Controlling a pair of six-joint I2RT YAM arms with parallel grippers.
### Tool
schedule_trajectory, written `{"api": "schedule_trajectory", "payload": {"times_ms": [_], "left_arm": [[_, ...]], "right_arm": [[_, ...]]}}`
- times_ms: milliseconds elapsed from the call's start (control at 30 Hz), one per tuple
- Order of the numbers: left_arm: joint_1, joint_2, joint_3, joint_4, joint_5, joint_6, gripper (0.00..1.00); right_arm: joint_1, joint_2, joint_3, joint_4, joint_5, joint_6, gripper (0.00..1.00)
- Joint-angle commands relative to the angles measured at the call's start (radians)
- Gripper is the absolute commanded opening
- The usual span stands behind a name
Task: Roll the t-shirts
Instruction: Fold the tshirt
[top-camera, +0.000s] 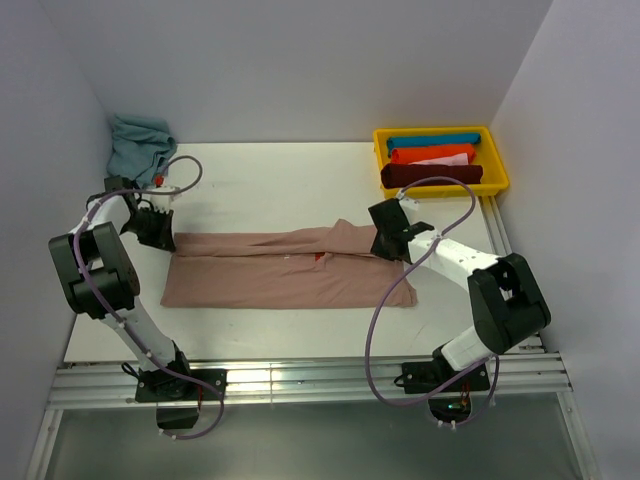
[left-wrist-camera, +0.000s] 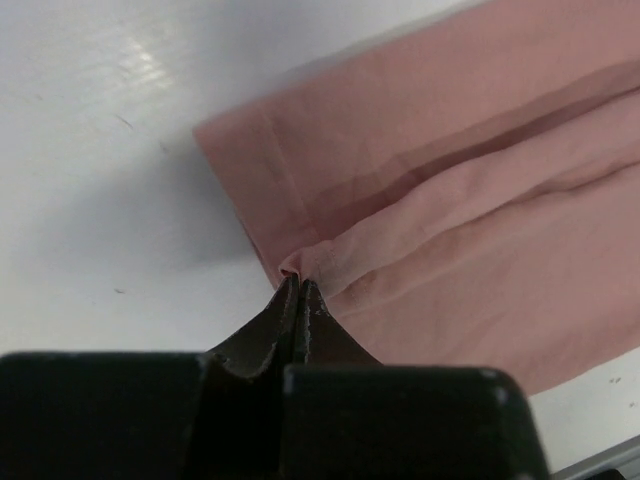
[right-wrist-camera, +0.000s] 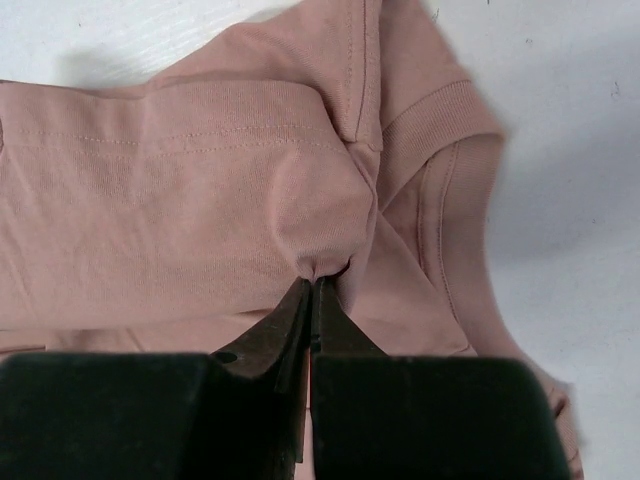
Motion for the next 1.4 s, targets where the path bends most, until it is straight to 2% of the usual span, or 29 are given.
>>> {"api": "schedule_trajectory", "payload": {"times_ms": [0,67,133,167,367,467,700,1100,1367], "left_arm": [[0.005,-0.063,-0.032,0.006,0.027,0.041,0.0],[0.005,-0.063,-0.041,0.002,0.019,0.053,0.02],[0.005,-0.065,-0.053,0.008,0.013,0.052,0.09],[0.007,-0.065,-0.058,0.009,0.012,0.053,0.16],[0.026,-0.085,-0.05,0.003,0.021,0.059,0.43],[0.036,-0.097,-0.032,-0.003,0.024,0.062,0.48],[0.068,-0.096,0.054,-0.066,0.056,0.075,0.5],[0.068,-0.04,0.128,-0.103,0.104,0.038,0.49],[0.068,-0.024,0.151,-0.115,0.116,0.016,0.5]], "right_arm": [[0.006,-0.001,-0.003,0.021,0.046,0.022,0.0],[0.006,0.002,-0.015,0.034,0.036,0.026,0.05],[0.004,0.005,-0.023,0.043,0.031,0.026,0.08],[0.006,0.007,-0.023,0.044,0.026,0.026,0.1],[0.006,-0.007,-0.026,0.041,0.006,0.011,0.38],[0.004,-0.036,-0.018,0.024,0.006,0.008,0.43],[0.004,-0.091,0.066,-0.015,-0.012,-0.023,0.48],[-0.013,0.312,0.535,-0.089,-0.147,-0.104,0.53],[-0.001,0.524,0.704,-0.161,-0.165,-0.124,0.53]]}}
